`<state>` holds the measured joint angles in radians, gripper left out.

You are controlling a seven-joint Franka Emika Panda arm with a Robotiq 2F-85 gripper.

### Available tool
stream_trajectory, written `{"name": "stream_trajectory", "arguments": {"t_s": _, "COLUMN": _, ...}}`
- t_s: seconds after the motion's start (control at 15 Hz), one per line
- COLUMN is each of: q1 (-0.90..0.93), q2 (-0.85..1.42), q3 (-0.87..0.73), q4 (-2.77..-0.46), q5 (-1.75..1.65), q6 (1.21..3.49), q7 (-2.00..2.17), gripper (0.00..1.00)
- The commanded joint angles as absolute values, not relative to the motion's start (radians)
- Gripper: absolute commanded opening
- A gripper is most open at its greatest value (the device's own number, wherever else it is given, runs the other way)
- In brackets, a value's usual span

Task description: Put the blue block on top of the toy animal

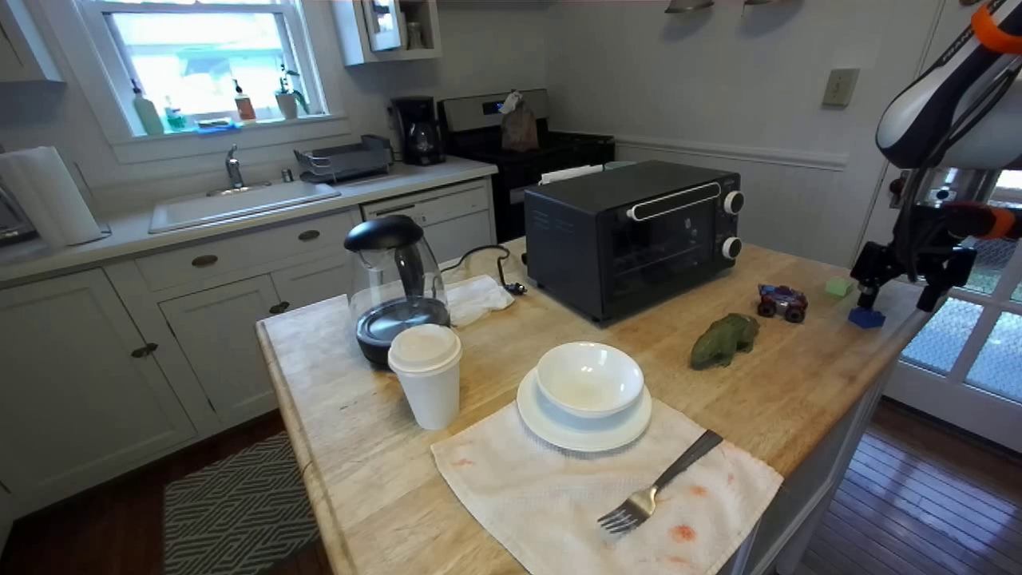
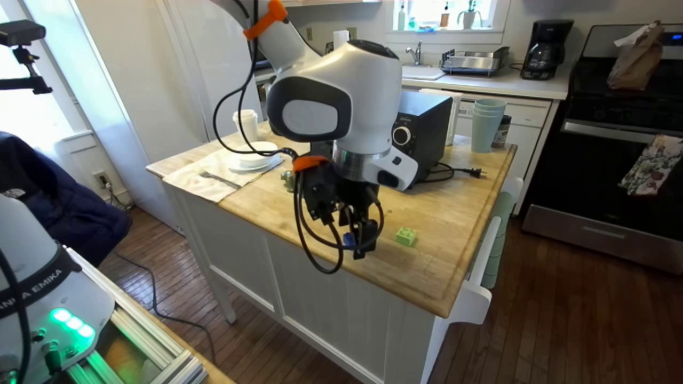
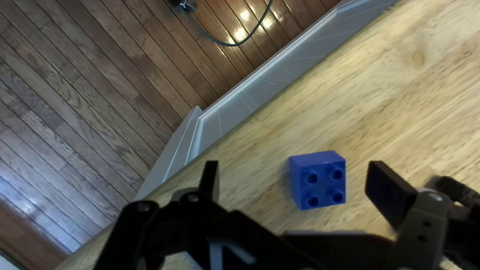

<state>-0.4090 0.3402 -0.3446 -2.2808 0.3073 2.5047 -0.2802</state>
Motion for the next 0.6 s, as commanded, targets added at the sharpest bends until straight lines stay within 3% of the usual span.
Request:
{"name": "stream_trajectory", "arguments": {"t_s": 0.0, "q1": -0.436, "q2": 0.371, "q3": -0.306, "q4": -2.245, "q5": 0.291, "q6": 2.488, "q7": -0.262, "gripper": 0.93}}
{"name": "stream_trajectory", "arguments": {"t_s": 0.13, "q1": -0.436, "q2": 0.381, "q3": -0.299, "q4": -2.238, "q5": 0.285, "q6": 2.496, "q7": -0.262, "gripper": 1.0}}
{"name": "stream_trajectory", "arguments": {"t_s": 0.27, "q1": -0.43, "q2": 0.386, "q3": -0.297, "q4": -2.233, "q5": 0.276, "q6": 2.499, "q7": -0.251, "gripper": 1.0}}
{"name": "stream_trajectory", "arguments": {"t_s": 0.47, "q1": -0.427, "q2": 0.387, "q3": -0.294, "q4": -2.231, "q5": 0.266, "q6": 2.505, "q7": -0.246, "gripper": 0.65}}
{"name": "stream_trajectory", "arguments": {"t_s": 0.53, "q1": -0.426, "q2": 0.387, "q3": -0.293, "q4": -2.232, "q5": 0.262, "q6": 2.507, "q7": -0.244, "gripper": 0.58}}
